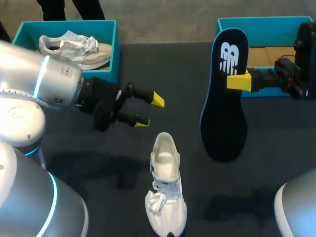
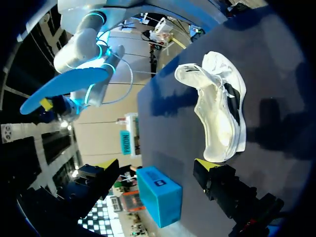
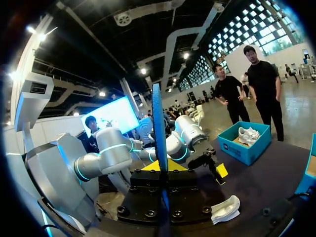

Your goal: Take the shoe out of the shoebox, open the shoe tongue, remove and reinsert the insole, then place the shoe into the shoebox

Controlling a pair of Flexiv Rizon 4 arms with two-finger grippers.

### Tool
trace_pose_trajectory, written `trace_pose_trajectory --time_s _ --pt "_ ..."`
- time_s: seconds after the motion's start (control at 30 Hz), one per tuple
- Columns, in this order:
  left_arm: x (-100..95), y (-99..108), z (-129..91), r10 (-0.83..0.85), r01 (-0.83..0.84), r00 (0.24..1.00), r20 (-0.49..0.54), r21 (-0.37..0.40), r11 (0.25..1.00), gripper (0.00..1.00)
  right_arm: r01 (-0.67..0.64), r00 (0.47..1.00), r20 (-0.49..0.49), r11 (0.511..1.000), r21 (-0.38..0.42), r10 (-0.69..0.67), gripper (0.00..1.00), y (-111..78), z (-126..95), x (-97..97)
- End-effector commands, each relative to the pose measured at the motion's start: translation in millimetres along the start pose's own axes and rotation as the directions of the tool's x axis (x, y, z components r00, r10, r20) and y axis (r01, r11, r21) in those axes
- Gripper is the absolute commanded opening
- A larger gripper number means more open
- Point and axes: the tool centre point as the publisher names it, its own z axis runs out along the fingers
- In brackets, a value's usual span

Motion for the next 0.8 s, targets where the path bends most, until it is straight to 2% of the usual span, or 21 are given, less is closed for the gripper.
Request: trace_pose_trajectory --time_s 0.03,0.1,0.17,0.2,0.43,0.63,0.8 --pt "5.6 -2 -2 0.004 -0.004 0.984 0.179 -0.002 1.0 1.0 -0.002 1.0 -0.003 1.0 0.004 0.002 0.0 1.5 3 -2.9" --pt "5.6 -2 -2 0.004 -0.004 0.984 0.179 -0.002 1.0 1.0 -0.002 1.0 -0.003 1.0 0.004 0.002 0.0 1.5 3 -2.9" --pt "5.6 -2 -2 0.004 -0.004 0.984 0.179 -0.002 1.0 1.0 -0.046 0.999 -0.021 0.999 -0.007 0.046 0.0 9.6 3 -13.9" --pt "5.6 -2 -2 0.004 -0.004 0.984 0.179 -0.002 1.0 1.0 -0.051 0.999 -0.012 0.998 0.029 0.051 0.0 12.6 4 -19.2" --pt "5.6 -2 -2 0.004 -0.004 0.984 0.179 -0.002 1.0 1.0 -0.154 0.987 -0.021 0.981 0.116 0.157 0.0 37.6 5 -69.5" --pt "5.6 -2 -2 0.004 -0.004 0.984 0.179 -0.002 1.0 1.0 -0.278 0.958 -0.01 0.933 0.228 0.287 0.0 46.5 14 -116.5" --pt "5.6 -2 -2 0.004 -0.004 0.984 0.179 -0.002 1.0 1.0 -0.375 0.921 0.0 0.89 0.261 0.389 0.0 49.2 21 -143.9"
